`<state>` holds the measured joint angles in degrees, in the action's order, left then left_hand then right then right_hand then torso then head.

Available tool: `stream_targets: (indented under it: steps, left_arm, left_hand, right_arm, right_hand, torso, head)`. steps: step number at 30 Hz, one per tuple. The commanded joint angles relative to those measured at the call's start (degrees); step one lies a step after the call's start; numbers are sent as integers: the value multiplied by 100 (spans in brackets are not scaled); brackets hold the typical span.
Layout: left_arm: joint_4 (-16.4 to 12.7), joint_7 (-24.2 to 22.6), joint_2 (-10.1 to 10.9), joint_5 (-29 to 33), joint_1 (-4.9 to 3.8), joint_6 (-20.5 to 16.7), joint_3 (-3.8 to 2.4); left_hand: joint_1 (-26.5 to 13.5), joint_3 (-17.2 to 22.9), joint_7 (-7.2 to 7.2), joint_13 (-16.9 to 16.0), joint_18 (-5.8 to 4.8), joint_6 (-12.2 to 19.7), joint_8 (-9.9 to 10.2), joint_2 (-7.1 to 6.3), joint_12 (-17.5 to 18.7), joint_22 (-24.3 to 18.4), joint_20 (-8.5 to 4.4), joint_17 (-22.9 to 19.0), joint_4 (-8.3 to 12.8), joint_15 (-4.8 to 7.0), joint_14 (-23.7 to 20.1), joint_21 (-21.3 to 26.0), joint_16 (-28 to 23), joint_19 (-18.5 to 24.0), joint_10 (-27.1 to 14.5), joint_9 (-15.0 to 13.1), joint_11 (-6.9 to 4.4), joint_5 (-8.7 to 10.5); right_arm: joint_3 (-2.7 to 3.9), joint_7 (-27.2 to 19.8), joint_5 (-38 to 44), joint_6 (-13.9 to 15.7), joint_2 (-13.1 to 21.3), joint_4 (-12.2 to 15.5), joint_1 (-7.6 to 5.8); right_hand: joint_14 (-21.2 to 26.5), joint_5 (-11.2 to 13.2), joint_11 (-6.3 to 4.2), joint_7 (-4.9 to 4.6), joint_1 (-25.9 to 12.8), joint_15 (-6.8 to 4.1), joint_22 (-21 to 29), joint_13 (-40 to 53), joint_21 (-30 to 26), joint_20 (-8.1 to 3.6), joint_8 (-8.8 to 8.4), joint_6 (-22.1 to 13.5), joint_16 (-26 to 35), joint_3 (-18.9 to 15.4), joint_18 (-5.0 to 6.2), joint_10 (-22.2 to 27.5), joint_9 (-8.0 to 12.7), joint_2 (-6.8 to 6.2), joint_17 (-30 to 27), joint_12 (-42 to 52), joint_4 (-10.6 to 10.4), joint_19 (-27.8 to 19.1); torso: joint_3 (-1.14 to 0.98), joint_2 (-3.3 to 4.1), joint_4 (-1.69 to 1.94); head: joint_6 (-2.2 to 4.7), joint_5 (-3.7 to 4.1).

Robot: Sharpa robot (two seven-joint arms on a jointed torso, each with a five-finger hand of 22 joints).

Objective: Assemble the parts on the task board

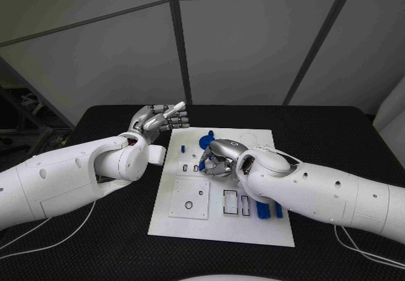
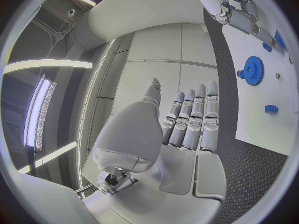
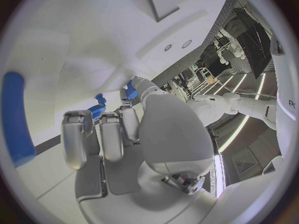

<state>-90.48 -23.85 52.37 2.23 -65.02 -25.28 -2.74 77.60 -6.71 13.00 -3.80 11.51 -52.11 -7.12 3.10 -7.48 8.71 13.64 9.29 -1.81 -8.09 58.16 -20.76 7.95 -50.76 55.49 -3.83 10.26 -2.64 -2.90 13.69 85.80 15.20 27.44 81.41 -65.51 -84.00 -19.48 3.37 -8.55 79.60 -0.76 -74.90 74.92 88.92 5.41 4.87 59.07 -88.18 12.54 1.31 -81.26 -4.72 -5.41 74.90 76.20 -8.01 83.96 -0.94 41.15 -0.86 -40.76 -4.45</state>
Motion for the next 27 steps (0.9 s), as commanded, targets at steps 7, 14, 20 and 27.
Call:
stream_targets:
  steps: [7, 14, 20, 27]
  left_arm:
    - [-2, -26, 0, -40, -9, 70, -4]
    - [0, -25, 0, -40, -9, 71, -4]
    - [4, -23, 1, -40, -9, 73, -4]
    - [15, -17, 0, -40, -9, 80, -4]
  left_hand:
    - [30, -3, 23, 0, -111, 1, 39, 2, 18, -5, 40, 8, 46, 4, 30, 28, -20, -8, 8, 2, 27, -19]
    - [31, -5, 23, 1, -111, 1, 41, 5, 20, -6, 40, 8, 48, 3, 30, 29, -23, -8, 7, 2, 27, -18]
    - [31, -5, 23, 1, -111, 1, 41, 5, 20, -6, 40, 8, 48, 3, 30, 29, -23, -8, 7, 2, 27, -18]
    - [31, -5, 23, 1, -111, 1, 41, 5, 20, -6, 40, 8, 48, 3, 30, 29, -23, -8, 7, 2, 27, -18]
  right_arm:
    - [-3, -16, 30, 49, -2, 16, -5]
    - [-3, -73, 5, 253, 8, 31, -5]
    - [-2, -95, -3, 505, 40, 76, -3]
    - [-1, -7, 53, 657, 95, 194, 6]
  right_hand:
    - [-493, 24, 18, 3, -96, 33, -1261, 274, -26, 53, -23, -18, 11, -14, -65, 20, -2, -7, 1025, -2, -52, 388]
    - [-498, -1, -18, 51, -95, 12, -1295, 355, -8, 51, 49, 115, 4, 27, -73, -54, -34, 50, 1044, 96, -45, 417]
    - [-503, -101, -54, 92, -74, -18, -1325, 409, 8, 28, 91, 204, -5, 73, -81, -103, -54, 79, 1066, 159, -14, 443]
    - [-506, -119, -72, 113, -61, -34, -1344, 434, 17, 13, 114, 255, -10, 95, -86, -127, -66, 88, 1080, 188, 9, 459]
  torso:
    - [-3, 5, -5]
    - [-3, 1, -3]
    - [-7, 1, -4]
    - [-6, -3, -7]
  head:
    - [-13, -1]
    - [-18, 2]
    - [-20, -6]
    - [-14, -10]
